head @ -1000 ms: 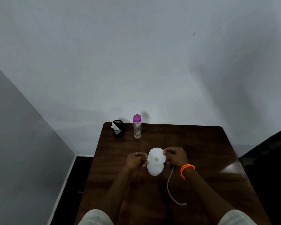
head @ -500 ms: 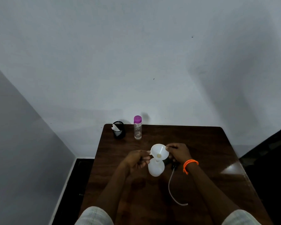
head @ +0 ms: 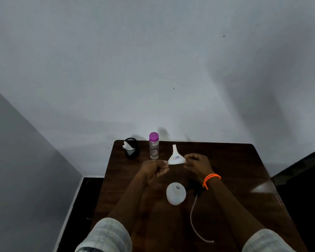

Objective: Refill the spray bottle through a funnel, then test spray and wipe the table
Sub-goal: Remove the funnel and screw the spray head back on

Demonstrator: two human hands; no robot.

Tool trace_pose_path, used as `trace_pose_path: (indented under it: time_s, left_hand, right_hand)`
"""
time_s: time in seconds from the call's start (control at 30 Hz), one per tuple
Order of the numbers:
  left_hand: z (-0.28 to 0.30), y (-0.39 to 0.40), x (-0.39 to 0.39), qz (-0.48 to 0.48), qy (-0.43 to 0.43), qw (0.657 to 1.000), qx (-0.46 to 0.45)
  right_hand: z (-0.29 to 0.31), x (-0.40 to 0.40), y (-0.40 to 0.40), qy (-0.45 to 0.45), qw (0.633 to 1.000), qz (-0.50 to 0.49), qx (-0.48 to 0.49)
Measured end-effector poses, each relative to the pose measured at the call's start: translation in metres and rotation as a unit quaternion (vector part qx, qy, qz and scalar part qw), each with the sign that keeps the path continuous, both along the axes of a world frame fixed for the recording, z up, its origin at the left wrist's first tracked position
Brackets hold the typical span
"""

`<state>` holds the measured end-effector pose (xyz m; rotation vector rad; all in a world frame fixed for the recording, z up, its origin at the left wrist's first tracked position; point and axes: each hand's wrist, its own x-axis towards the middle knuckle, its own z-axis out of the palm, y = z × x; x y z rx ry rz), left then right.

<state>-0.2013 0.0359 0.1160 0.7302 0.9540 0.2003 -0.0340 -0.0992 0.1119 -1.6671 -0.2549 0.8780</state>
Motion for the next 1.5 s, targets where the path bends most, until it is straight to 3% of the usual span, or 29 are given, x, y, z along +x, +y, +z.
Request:
trace_pose_path:
  time_s: [0.17,0.37,0.7,1.0,1.27,1.5]
  left_hand:
    - [-0.04,0.016,0.025,0.014,0.034,0.999,0.027]
    - [-0.107,0.036,0.059,-0.044,0.126,0.979,0.154]
    - [-0.16,0.051,0.096,-0.15,0.207,0.891,0.375]
    - [-0.163,0.054,0.099,-0.161,0.235,0.904,0.319]
    - [-0.141,0.037,0.064,-0.149,0.236,0.935,0.217]
    - [-0.138,0.003,0.009,-0.18,0.188,0.946,0.192]
  right_hand:
    - [-0.04,0.021,0.025,0.012,1.0,0.0,-0.01]
    - [-0.103,0.037,0.048,-0.125,0.988,0.068,-0.062]
    - [-0.159,0.066,0.079,-0.203,0.966,0.092,-0.131]
    - [-0.165,0.068,0.08,-0.23,0.955,0.104,-0.154]
    - [-0.151,0.083,0.014,-0.263,0.913,0.139,-0.28]
    - [-0.134,0.074,-0.036,-0.213,0.908,0.128,-0.338]
